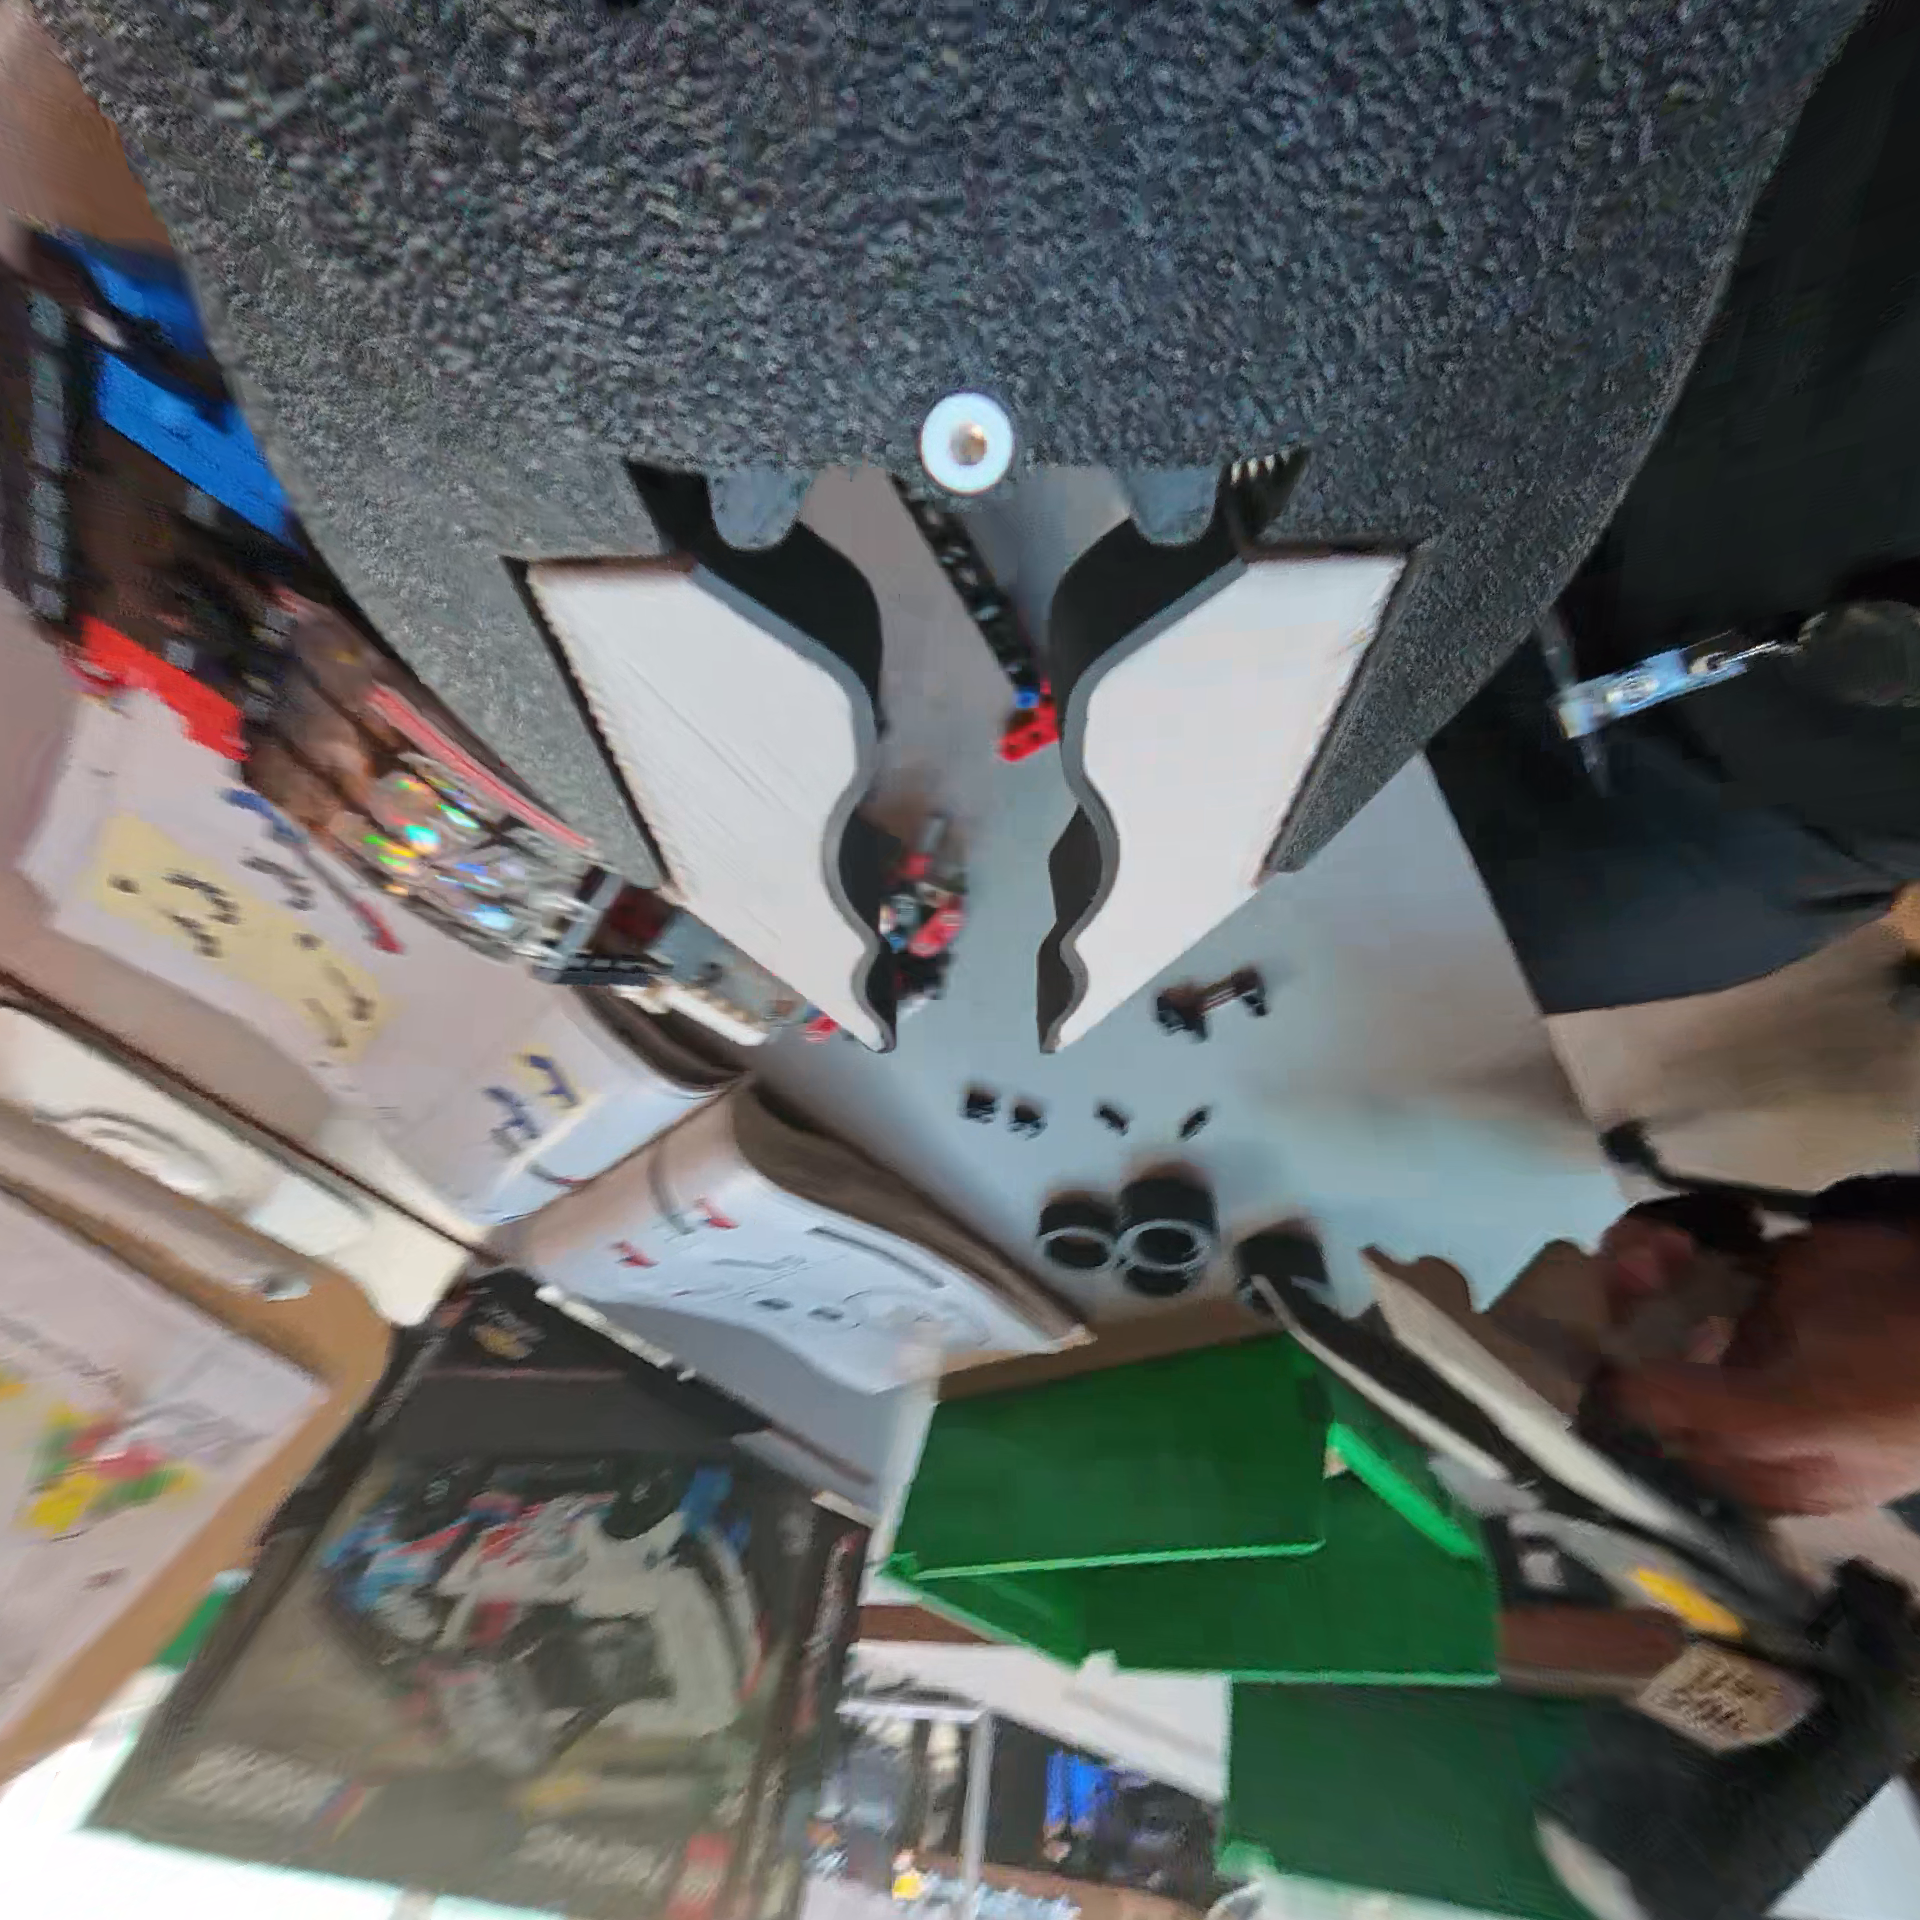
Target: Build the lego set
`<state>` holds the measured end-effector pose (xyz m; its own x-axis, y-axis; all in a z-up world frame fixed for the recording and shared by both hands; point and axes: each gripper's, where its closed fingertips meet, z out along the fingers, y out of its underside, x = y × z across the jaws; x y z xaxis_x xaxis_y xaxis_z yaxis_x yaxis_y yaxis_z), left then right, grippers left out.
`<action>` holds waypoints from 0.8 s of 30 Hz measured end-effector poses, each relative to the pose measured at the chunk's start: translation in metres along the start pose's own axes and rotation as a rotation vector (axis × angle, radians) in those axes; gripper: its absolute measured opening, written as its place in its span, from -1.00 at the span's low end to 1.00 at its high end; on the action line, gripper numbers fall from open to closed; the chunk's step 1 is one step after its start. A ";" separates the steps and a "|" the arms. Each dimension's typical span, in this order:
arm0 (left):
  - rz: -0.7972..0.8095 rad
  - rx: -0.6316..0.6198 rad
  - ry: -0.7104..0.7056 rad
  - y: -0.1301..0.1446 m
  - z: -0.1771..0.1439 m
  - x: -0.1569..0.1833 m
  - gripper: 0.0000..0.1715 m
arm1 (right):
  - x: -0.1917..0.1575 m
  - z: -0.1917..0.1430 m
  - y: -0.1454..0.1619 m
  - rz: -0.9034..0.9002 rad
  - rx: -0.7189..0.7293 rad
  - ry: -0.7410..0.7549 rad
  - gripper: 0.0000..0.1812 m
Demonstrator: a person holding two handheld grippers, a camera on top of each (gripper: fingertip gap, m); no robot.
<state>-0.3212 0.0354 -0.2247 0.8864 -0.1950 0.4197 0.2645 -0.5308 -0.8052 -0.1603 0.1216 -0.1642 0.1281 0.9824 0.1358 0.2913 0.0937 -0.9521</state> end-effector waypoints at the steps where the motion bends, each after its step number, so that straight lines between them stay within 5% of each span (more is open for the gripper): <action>1: 0.059 0.019 -0.047 -0.001 -0.005 -0.008 -0.08 | 0.018 -0.012 -0.004 0.002 0.034 0.062 -0.70; 5: 0.164 0.072 -0.132 0.002 -0.013 -0.026 -0.11 | 0.091 -0.061 -0.001 0.030 0.128 0.299 -0.68; 11: 0.171 0.070 -0.095 0.006 -0.009 -0.021 -0.15 | 0.149 -0.093 0.043 0.129 0.195 0.429 -0.67; 15: 0.207 0.051 -0.103 0.011 -0.006 -0.018 -0.21 | 0.155 -0.082 0.073 0.133 0.130 0.391 -0.66; 24: 0.301 0.009 -0.114 0.019 0.001 -0.009 -0.24 | 0.148 -0.075 0.070 0.008 0.112 0.411 -0.69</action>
<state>-0.3240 0.0279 -0.2447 0.9621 -0.2481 0.1132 -0.0129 -0.4561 -0.8898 -0.0499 0.2619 -0.1905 0.5037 0.8392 0.2049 0.1868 0.1258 -0.9743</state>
